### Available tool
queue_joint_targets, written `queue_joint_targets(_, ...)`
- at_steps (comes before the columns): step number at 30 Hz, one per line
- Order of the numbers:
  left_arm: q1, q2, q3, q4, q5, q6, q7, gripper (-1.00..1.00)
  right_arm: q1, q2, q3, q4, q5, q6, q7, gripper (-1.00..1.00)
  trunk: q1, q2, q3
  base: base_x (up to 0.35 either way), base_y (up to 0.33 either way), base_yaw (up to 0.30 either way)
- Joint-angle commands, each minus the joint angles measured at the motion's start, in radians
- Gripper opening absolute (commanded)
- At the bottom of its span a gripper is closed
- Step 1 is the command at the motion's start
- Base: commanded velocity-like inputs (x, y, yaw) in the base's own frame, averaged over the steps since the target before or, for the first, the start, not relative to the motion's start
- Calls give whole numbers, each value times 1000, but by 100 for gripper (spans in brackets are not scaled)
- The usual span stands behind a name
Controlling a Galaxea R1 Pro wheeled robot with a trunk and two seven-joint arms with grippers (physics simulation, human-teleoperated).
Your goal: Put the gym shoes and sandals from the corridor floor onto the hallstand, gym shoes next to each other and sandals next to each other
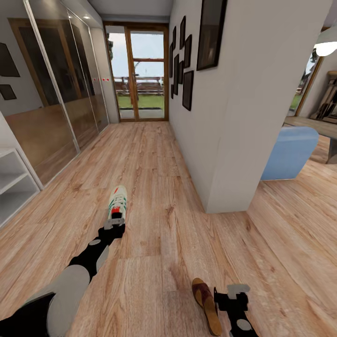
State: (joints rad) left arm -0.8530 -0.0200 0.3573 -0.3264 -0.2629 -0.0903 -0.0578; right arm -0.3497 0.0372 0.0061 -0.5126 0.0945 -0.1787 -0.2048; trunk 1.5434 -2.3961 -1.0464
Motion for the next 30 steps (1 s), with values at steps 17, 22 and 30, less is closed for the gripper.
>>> queue_joint_targets(17,3,-2,10,-1,-11,-8,4,-100,-49,3,40,-51,10,68,89,100,0,0,-1,97,0,0)
queue_joint_targets(22,2,-1,8,-3,-11,-6,-4,-100,-49,3,39,-55,10,70,115,100,4,-7,-4,9,0,0)
queue_joint_targets(30,-7,-6,5,-26,-9,-5,-11,-100,-49,3,38,-57,8,70,116,100,34,-63,-30,0,0,0)
